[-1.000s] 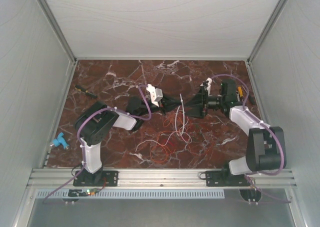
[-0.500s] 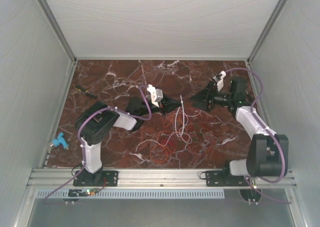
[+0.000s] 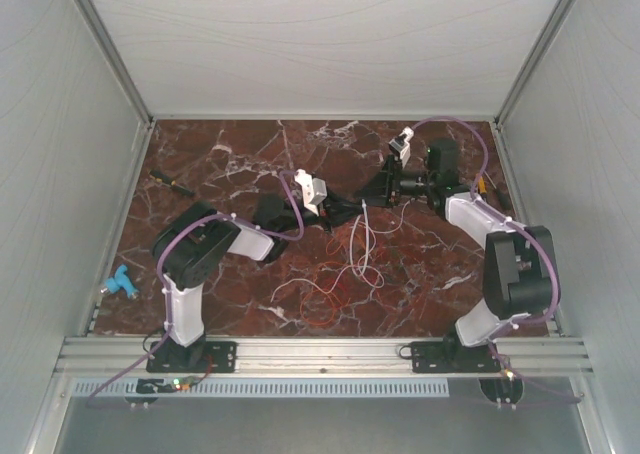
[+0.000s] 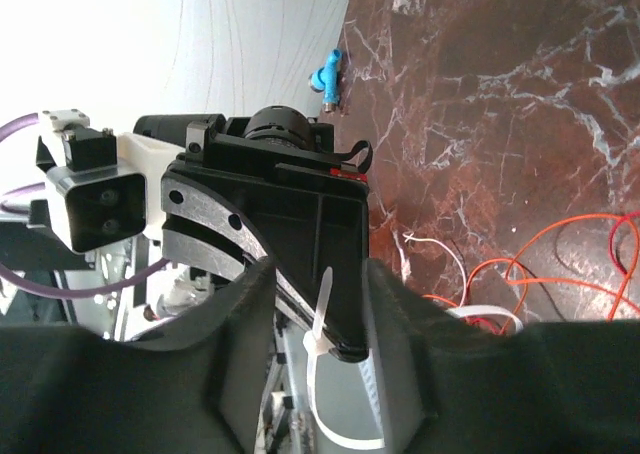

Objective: Zip-tie the wires
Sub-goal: Tie the cable at the center of the board.

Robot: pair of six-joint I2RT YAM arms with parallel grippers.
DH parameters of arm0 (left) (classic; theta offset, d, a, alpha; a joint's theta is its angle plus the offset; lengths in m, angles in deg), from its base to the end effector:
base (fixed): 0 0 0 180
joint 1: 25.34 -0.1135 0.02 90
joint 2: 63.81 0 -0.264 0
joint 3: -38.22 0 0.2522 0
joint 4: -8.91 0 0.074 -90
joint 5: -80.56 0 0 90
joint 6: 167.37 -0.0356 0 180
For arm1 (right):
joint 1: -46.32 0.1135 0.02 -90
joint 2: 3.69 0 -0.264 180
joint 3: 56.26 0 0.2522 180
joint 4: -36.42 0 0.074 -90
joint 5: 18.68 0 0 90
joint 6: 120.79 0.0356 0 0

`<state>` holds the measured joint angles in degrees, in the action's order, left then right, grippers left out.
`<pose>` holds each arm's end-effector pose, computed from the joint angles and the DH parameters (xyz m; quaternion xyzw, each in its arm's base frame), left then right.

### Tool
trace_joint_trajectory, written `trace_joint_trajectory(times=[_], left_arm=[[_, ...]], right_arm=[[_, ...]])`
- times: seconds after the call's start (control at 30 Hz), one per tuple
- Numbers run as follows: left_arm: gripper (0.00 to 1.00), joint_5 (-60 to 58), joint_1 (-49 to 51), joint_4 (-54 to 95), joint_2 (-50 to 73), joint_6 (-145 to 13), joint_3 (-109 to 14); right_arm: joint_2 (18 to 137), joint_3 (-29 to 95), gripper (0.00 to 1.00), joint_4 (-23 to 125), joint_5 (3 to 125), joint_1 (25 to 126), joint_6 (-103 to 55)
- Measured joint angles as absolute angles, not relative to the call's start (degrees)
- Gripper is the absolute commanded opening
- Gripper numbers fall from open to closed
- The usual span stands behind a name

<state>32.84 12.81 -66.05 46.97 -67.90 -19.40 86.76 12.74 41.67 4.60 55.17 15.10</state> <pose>0.2668 -0.2400 0.1958 0.4188 0.4327 -0.4968 0.6250 0.3265 0.0839 0.2457 -0.0478 0.7658 0.6172 0.1740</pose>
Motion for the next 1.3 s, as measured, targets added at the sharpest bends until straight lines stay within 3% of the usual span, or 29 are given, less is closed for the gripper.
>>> trace_joint_trajectory(times=[0.2,0.67,1.2,1.27,1.3], left_arm=[[0.0,32.8,12.8,-66.1,47.1,-67.7,-19.4],[0.0,33.2,12.5,-66.5,47.3,-68.2,-19.5],[0.0,36.6,12.9,-66.7,48.5,-71.2,-18.0],[0.0,36.6,12.9,-66.8,48.8,-71.4,-17.7],[0.0,36.6,12.9,-66.8,48.9,-71.5,-17.7]], right_arm=[[87.7,12.7,0.0,37.6,3.5,56.0,17.2],[89.9,12.5,0.0,32.2,2.7,56.0,19.7],[100.6,28.5,0.0,38.7,10.1,56.3,17.0],[101.0,29.4,0.27,40.5,10.4,56.3,16.2],[101.0,29.5,0.36,41.5,10.4,56.2,15.7]])
